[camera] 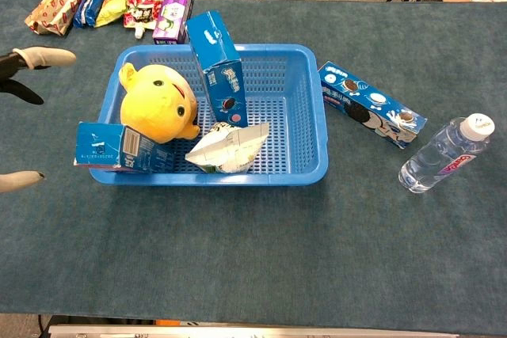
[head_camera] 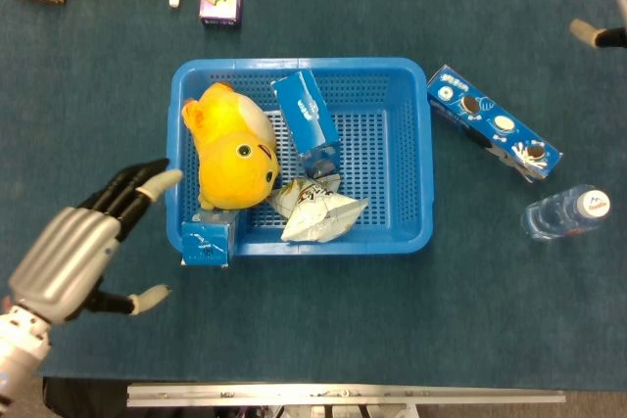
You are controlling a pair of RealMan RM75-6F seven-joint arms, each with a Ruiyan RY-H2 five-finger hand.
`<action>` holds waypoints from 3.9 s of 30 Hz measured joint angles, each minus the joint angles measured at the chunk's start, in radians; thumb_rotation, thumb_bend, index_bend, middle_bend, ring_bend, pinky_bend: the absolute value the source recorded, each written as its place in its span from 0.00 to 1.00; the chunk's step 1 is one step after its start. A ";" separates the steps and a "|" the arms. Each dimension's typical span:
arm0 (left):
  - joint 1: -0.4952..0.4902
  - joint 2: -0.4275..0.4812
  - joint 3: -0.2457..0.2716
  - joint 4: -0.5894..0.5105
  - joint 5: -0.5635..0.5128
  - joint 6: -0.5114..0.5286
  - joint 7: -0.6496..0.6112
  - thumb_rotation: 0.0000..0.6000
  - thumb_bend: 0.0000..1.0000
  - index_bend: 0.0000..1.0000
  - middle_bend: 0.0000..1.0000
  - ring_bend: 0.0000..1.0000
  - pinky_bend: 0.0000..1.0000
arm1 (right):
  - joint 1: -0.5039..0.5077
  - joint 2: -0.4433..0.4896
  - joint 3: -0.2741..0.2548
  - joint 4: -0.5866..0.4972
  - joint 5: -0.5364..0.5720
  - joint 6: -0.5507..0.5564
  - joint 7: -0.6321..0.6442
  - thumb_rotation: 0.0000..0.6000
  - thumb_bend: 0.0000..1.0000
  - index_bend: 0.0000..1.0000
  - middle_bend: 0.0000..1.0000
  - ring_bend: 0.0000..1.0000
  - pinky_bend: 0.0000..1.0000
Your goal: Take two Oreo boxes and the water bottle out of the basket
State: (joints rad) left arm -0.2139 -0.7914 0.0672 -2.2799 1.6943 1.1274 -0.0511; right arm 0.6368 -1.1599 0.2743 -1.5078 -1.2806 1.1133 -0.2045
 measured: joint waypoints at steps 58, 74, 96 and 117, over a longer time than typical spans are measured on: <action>-0.132 -0.254 -0.035 0.027 -0.301 -0.048 0.256 1.00 0.18 0.44 0.00 0.01 0.22 | -0.050 0.063 -0.020 -0.010 0.003 0.019 0.086 1.00 0.00 0.17 0.27 0.29 0.40; -0.108 -0.299 -0.038 0.061 -0.261 0.027 0.236 1.00 0.18 0.65 0.04 0.03 0.23 | -0.053 0.059 -0.022 -0.002 0.004 0.018 0.095 1.00 0.00 0.17 0.27 0.29 0.40; -0.119 -0.259 -0.066 0.022 -0.235 0.061 0.244 1.00 0.18 0.76 0.07 0.04 0.24 | -0.064 0.065 -0.023 -0.004 0.006 0.023 0.105 1.00 0.00 0.17 0.27 0.29 0.40; -0.203 -0.196 -0.128 -0.070 -0.276 0.001 0.309 1.00 0.18 0.81 0.10 0.04 0.24 | -0.070 0.067 -0.019 -0.004 0.011 0.025 0.115 1.00 0.00 0.17 0.27 0.29 0.40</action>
State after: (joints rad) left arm -0.4166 -0.9872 -0.0604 -2.3495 1.4179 1.1282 0.2580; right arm 0.5670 -1.0927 0.2549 -1.5119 -1.2697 1.1388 -0.0895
